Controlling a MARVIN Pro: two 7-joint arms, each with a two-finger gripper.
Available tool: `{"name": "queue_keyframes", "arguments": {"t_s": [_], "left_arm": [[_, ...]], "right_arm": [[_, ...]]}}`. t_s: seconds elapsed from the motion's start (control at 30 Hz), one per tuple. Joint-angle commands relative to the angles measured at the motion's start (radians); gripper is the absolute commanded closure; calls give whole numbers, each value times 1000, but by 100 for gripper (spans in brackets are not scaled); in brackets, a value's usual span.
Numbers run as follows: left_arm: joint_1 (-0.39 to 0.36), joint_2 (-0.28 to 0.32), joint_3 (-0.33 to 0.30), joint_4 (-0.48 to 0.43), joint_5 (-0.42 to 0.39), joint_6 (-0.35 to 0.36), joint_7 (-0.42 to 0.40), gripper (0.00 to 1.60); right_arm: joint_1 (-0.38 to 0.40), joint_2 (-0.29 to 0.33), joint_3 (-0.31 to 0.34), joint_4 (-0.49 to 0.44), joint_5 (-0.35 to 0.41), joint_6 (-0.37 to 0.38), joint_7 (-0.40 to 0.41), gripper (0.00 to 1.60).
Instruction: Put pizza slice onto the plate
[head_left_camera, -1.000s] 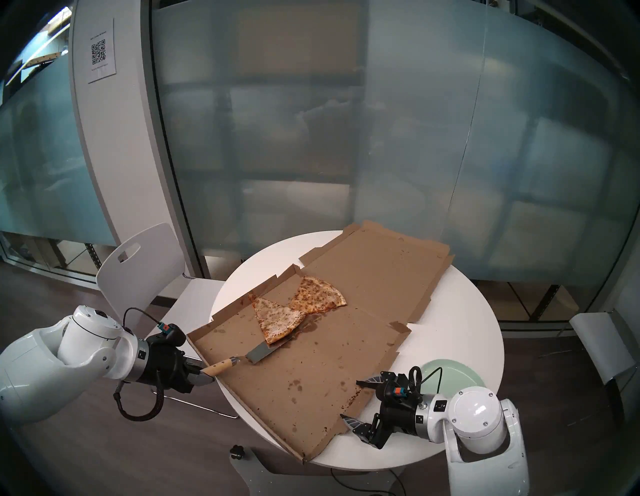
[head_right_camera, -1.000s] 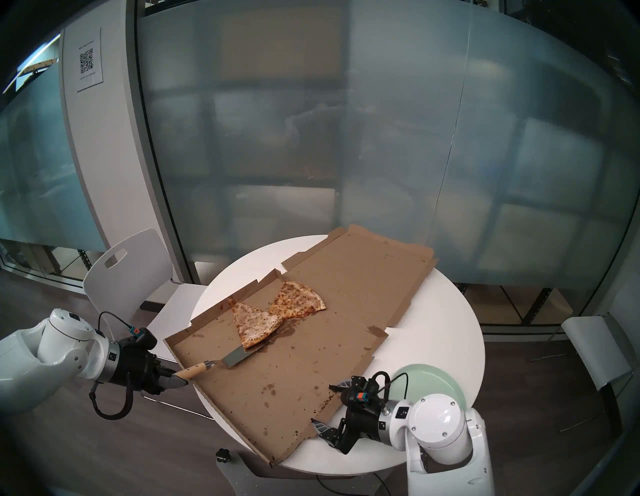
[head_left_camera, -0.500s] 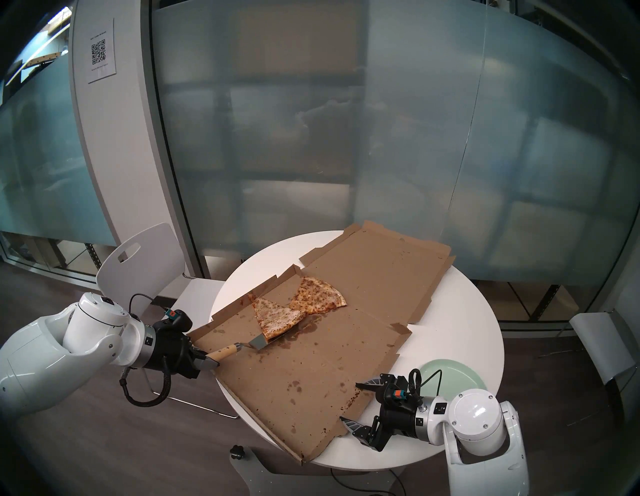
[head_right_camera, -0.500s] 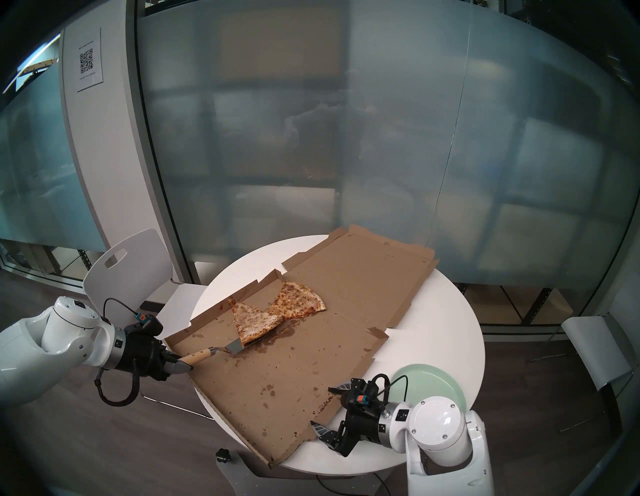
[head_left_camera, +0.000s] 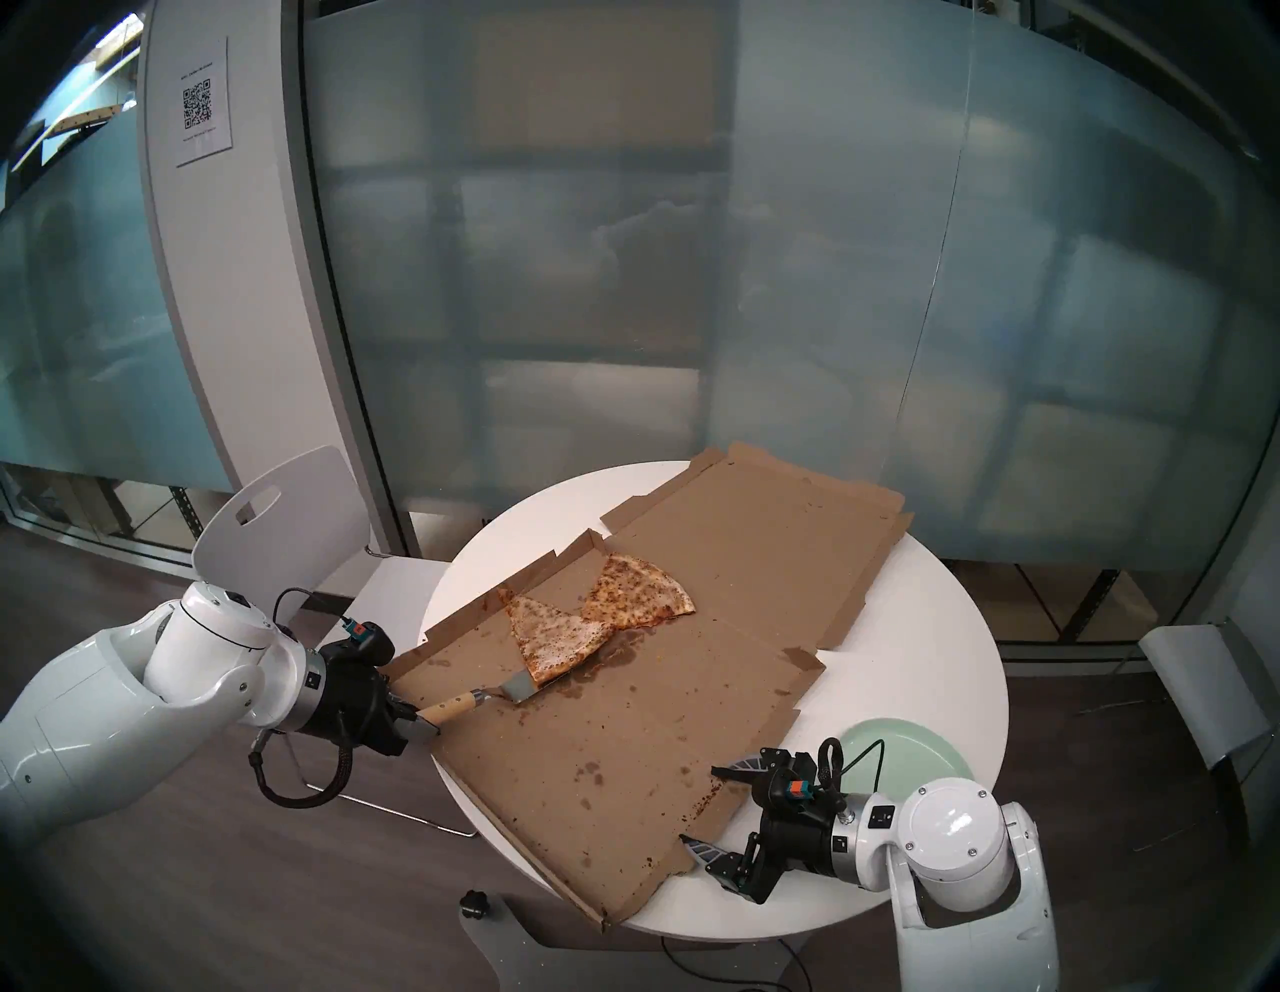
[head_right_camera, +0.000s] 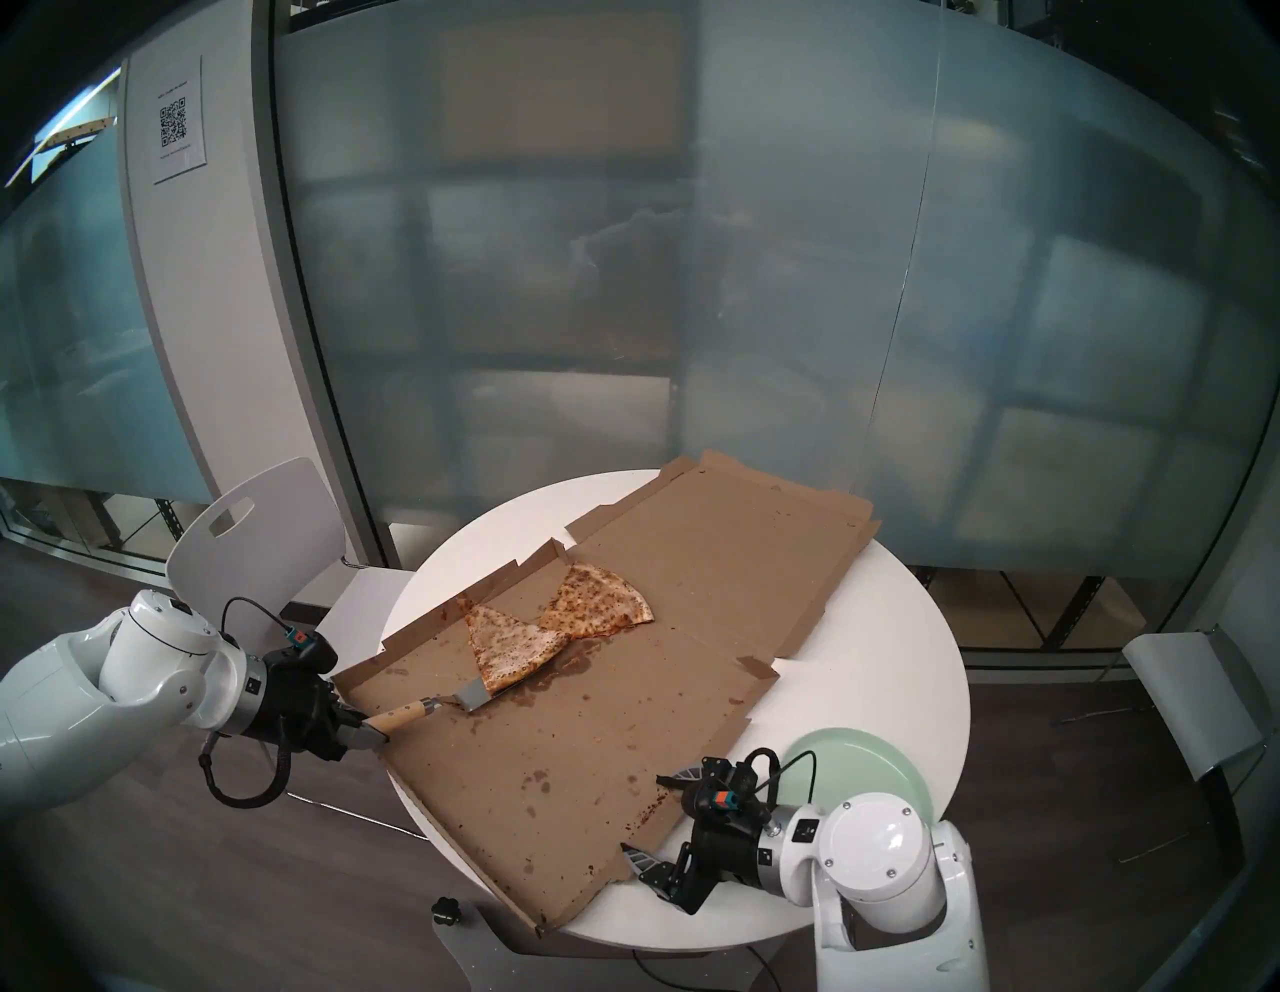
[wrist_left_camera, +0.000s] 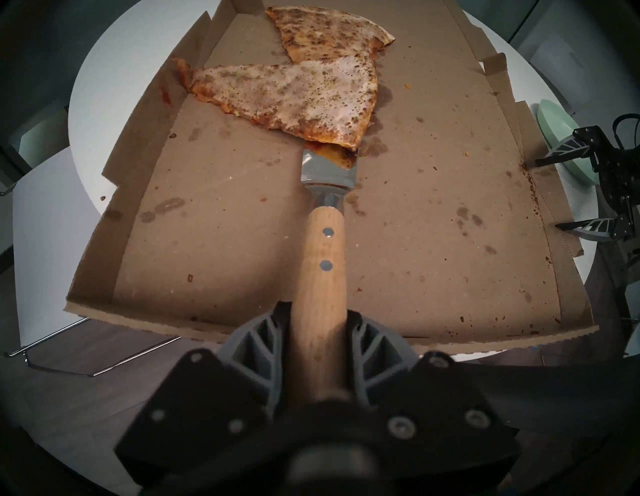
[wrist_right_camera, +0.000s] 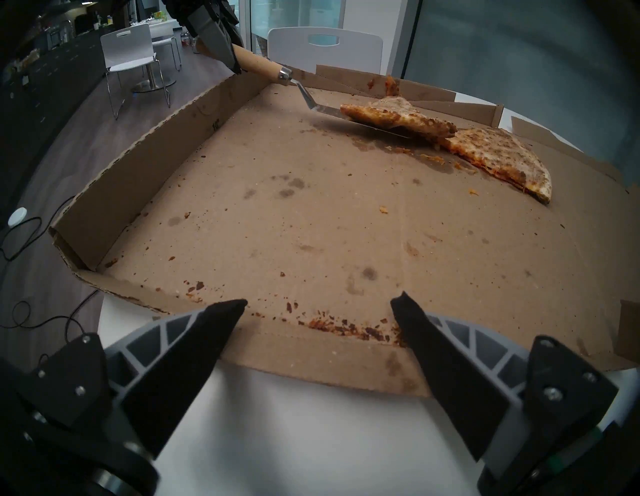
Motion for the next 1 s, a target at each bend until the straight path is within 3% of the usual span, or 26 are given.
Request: {"name": "queue_keyframes", "arguments": {"t_s": [0.0,0.6,0.97], "left_arm": [[-115,-37,14,26,33,13,-16,160],[-263,-74,146,113,135,59,-84,160],[-230,-25,117,115,131,40,-120,160]], "right_arm": [[13,2,3,8,-2,3,-1,0],[36,6,9,36,-6,3,5,0],[34,6,-6,32,-18,7,10,0]]}}
